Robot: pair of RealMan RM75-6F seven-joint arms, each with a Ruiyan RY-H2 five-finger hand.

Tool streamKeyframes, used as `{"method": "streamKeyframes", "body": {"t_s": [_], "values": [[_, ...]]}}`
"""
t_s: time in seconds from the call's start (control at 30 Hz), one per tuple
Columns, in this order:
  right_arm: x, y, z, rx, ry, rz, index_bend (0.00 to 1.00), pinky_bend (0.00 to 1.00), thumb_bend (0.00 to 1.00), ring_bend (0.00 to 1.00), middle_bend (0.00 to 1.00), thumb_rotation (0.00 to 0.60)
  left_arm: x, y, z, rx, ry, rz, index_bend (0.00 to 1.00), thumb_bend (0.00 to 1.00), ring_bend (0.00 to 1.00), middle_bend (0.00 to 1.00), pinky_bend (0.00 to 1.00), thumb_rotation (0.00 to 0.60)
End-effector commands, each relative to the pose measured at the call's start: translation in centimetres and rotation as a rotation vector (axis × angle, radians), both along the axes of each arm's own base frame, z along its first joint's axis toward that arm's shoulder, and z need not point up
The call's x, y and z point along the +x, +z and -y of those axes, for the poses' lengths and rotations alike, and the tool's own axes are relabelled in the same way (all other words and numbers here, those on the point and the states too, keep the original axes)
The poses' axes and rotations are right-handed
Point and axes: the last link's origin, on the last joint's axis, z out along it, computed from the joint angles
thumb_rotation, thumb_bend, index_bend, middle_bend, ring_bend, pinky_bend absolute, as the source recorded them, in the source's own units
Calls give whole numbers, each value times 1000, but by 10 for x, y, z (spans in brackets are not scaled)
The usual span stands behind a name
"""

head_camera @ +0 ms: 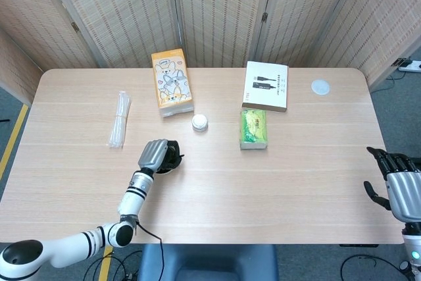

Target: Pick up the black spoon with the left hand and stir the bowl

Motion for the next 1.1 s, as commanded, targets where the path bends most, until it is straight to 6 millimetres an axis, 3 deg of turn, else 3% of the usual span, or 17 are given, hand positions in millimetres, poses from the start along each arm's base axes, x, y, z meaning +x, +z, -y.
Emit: {"method": "streamKeyframes", "body": {"t_s": [0.03,0.37,0.7,1.1], "values": [[0,0,0,0,0,0,174,238,256,271,229,600,-5,1,-5,15,13,-13,662,472,929,952,1000,600],[1,-1,3,-1,11,5,174,238,257,272,229,600,-16,14,-1,21,31,-2,662,472,929,952,1000,600],[-1,1,0,-4,8,10,174,238,257,272,229,600,0,1,11,-22,-10,-11,661,472,929,952,1000,600],[-7,5,-6,-19,-12,12,174,238,257,272,229,600,7,-10,-5,-15,11,-63,660,472,929,952,1000,600]]}}
